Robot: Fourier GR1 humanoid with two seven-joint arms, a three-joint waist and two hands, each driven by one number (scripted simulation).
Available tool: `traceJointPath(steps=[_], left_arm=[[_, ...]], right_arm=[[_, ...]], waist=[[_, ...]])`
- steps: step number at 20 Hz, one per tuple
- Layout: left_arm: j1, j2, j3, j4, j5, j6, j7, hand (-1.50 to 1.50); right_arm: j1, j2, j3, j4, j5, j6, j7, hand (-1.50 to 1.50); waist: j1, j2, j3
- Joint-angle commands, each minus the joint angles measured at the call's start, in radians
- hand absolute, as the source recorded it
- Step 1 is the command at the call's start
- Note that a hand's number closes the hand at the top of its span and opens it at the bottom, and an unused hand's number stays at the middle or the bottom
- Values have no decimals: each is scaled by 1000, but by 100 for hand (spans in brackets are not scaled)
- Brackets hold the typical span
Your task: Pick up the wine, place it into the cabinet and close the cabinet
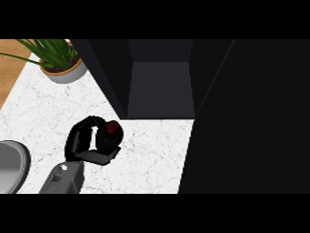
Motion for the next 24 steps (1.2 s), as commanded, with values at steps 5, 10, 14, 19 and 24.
traceJointPath(steps=[5,10,14,19,24], left_arm=[[71,-46,-146,-308,33,110,105,150],[114,-47,-262,-566,161,119,342,150],[72,-47,-369,-738,221,253,531,150],[19,-47,-485,-774,221,448,591,150],[-180,-47,-478,-758,202,582,770,150]], right_arm=[[38,10,3,-84,-48,-4,56,-150],[59,11,-18,-103,-70,-1,60,-150],[-8,-12,-58,-49,-87,6,64,-150],[52,9,-54,-66,-99,24,12,-150],[67,25,12,-114,-31,-8,60,-150]], waist=[[2,2,0],[3,0,1],[1,-2,1],[-5,4,0],[-12,3,0]])
